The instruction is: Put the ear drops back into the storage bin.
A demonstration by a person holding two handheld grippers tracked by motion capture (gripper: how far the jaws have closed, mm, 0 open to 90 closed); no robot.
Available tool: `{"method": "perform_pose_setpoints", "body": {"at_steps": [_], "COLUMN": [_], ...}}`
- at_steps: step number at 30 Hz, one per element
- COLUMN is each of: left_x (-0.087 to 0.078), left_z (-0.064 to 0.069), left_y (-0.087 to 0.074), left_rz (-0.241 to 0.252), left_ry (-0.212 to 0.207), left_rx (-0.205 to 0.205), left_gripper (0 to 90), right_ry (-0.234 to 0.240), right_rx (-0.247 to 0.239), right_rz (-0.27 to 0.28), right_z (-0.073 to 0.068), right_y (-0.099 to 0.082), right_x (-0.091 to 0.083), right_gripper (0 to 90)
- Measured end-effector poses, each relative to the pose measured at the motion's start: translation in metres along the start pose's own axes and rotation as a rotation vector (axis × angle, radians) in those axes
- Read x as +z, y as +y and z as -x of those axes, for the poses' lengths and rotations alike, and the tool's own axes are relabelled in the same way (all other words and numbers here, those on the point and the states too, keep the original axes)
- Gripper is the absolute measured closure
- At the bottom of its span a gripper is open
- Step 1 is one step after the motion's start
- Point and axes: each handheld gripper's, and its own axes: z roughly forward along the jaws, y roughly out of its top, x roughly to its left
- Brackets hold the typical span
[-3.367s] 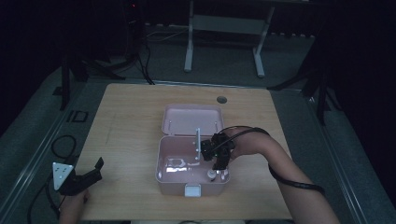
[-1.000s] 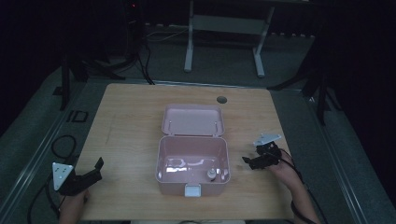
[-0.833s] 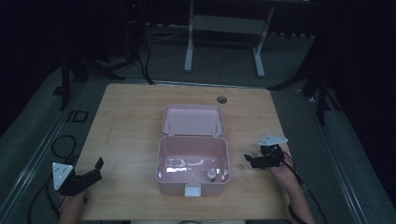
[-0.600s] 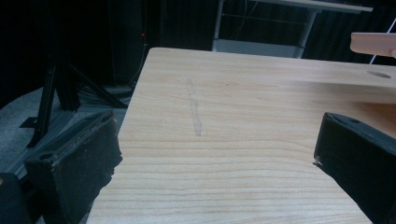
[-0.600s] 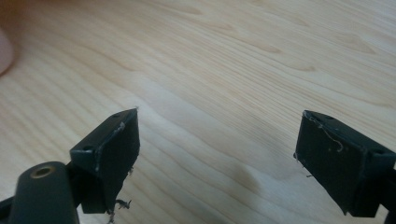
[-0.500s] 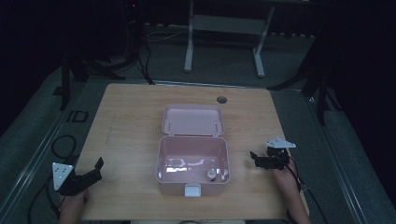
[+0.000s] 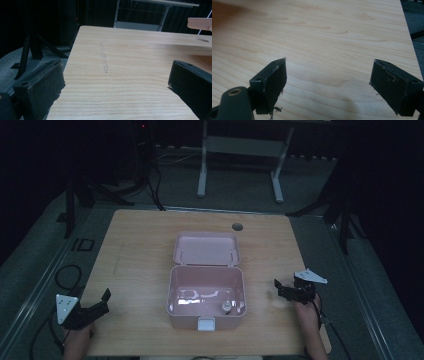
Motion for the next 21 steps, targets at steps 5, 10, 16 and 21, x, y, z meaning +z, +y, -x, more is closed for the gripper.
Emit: {"method": "perform_pose_setpoints", "body": {"at_steps": [5, 10, 16, 21], "left_x": [0.000, 0.000, 0.000, 0.000], "left_z": [0.000, 0.000, 0.000, 0.000], "left_y": [0.000, 0.000, 0.000, 0.000], "left_rz": [-0.001, -0.001, 0.001, 0.001], "left_ry": [-0.001, 0.000, -0.001, -0.001], "left_rx": [0.000, 0.000, 0.002, 0.001], "left_gripper": [0.5, 0.5, 0.5, 0.5], "right_ry": [0.012, 0.038, 0.045, 0.051], "right_rx": [0.044, 0.095, 0.148, 0.155], "right_rz": [0.032, 0.057, 0.076, 0.066], "right_z": [0.004, 0.011, 0.020, 0.022], "right_y": [-0.003, -0.007, -0.011, -0.013], "right_x": [-0.003, -0.006, -0.009, -0.008], "right_gripper": [13.5, 13.6, 13.7, 13.8]}}
